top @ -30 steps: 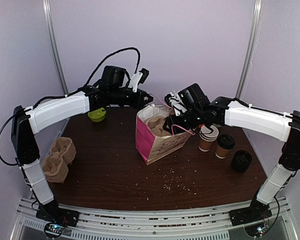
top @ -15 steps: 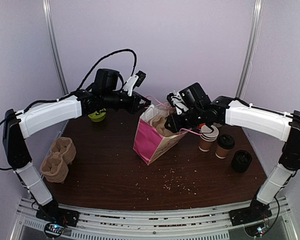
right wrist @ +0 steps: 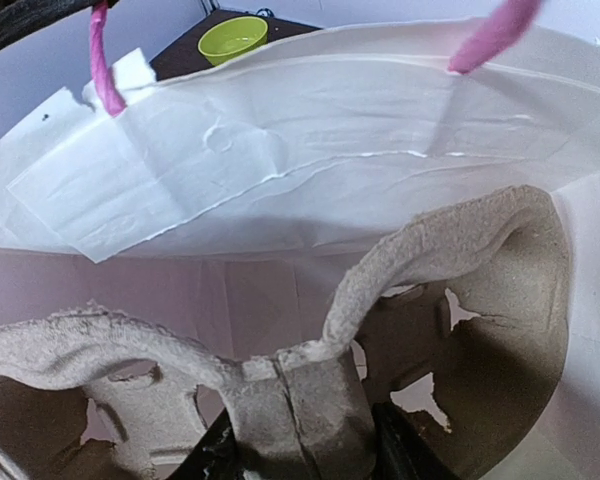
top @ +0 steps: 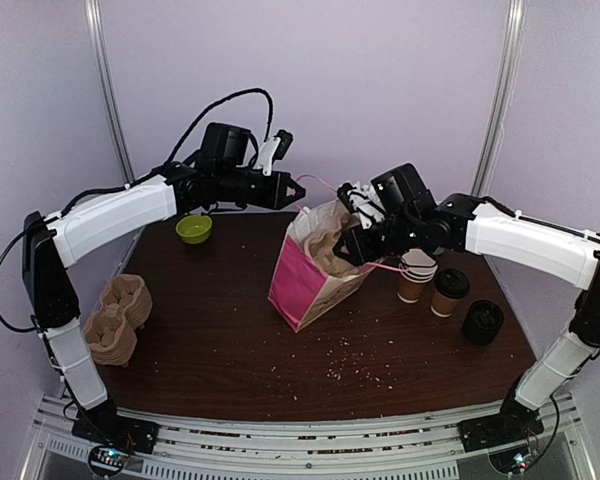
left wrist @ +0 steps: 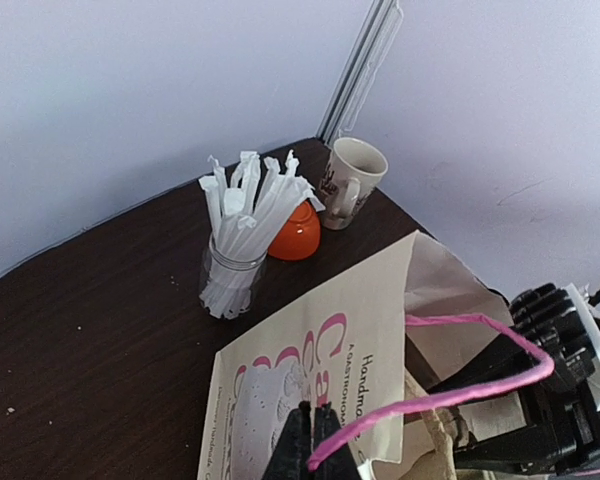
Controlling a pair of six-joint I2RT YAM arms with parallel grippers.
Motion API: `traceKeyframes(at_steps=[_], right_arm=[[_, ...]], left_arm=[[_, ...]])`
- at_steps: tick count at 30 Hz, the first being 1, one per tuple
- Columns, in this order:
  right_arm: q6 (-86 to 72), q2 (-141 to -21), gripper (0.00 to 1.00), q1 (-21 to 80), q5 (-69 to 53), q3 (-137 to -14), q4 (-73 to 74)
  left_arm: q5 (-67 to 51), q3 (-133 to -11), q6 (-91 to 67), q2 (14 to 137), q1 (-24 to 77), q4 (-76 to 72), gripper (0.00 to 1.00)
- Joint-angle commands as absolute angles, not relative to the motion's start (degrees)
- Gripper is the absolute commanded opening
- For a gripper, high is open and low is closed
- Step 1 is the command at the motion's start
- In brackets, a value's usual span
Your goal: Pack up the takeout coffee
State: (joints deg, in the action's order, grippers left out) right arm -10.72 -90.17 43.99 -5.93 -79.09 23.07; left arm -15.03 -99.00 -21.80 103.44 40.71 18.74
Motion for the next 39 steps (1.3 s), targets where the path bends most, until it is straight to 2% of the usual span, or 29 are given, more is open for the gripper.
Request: traceKeyframes(at_steps=[1,13,27,39], right_arm=[[-7.11,-90.39,0.41,43.95,-7.53,-78.52,24.66],[-2.65,-95.38,0.41,45.53,-7.92,-82.21,30.56],[-2.42,-89.82,0.41,45.64,-10.0,-77.71,24.33],[-1.81,-94.69,0.41,45.88,-6.59,-82.8,31.88]], left_arm=[[-15.8,-102.8,-26.67,105.03,40.46,19.81,0.0],[-16.44,-105.82,-30.81,106.78,39.8,20.84,0.0],[-16.31,-104.5,-33.18,108.1,38.32,21.8,0.0],[-20.18,-104.1,-33.7,106.48,38.32,20.96,0.0]])
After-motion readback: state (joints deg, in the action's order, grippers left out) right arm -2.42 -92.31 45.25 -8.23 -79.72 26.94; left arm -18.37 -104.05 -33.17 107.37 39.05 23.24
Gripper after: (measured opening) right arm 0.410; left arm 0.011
